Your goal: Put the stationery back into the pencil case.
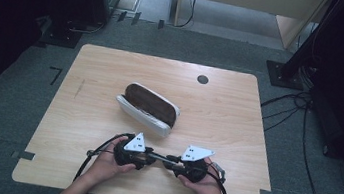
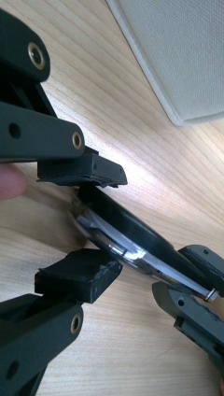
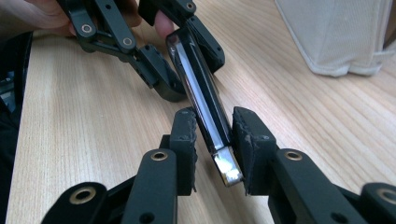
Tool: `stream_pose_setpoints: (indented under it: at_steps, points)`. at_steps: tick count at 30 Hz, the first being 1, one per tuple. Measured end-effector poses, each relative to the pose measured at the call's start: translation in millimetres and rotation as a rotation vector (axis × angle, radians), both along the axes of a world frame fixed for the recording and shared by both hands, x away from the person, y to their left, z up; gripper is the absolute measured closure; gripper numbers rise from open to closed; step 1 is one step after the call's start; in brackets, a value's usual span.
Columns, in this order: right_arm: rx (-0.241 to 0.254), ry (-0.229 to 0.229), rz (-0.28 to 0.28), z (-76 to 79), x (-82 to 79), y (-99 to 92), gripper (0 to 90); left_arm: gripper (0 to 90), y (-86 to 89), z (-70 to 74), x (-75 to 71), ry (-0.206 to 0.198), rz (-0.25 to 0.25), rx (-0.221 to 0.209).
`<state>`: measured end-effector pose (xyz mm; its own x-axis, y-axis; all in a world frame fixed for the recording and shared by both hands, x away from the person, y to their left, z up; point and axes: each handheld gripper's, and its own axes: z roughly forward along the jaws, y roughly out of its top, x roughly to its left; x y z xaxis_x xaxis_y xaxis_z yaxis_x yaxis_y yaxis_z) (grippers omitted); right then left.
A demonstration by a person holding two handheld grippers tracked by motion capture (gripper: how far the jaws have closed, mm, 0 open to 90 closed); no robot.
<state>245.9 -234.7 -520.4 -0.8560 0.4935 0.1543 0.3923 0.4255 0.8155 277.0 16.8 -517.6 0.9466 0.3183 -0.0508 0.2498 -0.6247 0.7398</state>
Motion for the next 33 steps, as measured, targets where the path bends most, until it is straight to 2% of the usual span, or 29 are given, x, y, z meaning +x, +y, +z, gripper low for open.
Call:
stream_pose_setpoints:
  at_steps: [3, 6, 8, 16, 20, 26, 28, 31, 33]
  points:
    - [-0.012, -0.026, 0.008, 0.4, -1.8, 2.8, 73.3, 57.1, -0.1, 0.0, -0.2, 0.0, -0.006, -0.001]
    - [-0.029, -0.053, 0.054, 1.6, -4.9, 5.2, 78.7, 51.3, 0.1, -0.2, -0.8, 0.006, -0.01, -0.002]
    - [-0.041, -0.073, 0.056, 3.1, -7.3, 7.5, 78.9, 50.2, 0.4, -0.1, -1.1, 0.006, -0.004, -0.001]
    - [-0.022, -0.065, 0.031, 5.2, -5.8, 3.7, 78.9, 38.0, 4.4, -0.1, -0.5, 0.016, 0.028, -0.008]
    - [-0.011, -0.067, 0.021, 7.5, -6.2, 1.3, 78.9, 26.1, 6.0, 1.4, -1.5, -0.014, 0.071, -0.001]
    - [0.004, -0.082, -0.015, 15.5, -5.6, -5.0, 78.9, 17.0, 13.4, 4.3, -1.3, -0.033, 0.141, 0.007]
    - [0.014, -0.091, -0.03, 21.3, -5.2, -7.6, 78.9, 13.2, 17.0, 6.4, -0.6, -0.025, 0.166, -0.001]
    - [0.033, -0.086, -0.042, 28.3, -4.5, -10.5, 78.9, 13.2, 22.4, 10.8, 0.6, -0.021, 0.211, -0.035]
    - [0.036, -0.093, -0.053, 33.1, -3.7, -11.3, 78.9, 10.7, 25.3, 12.2, 1.1, -0.018, 0.226, -0.043]
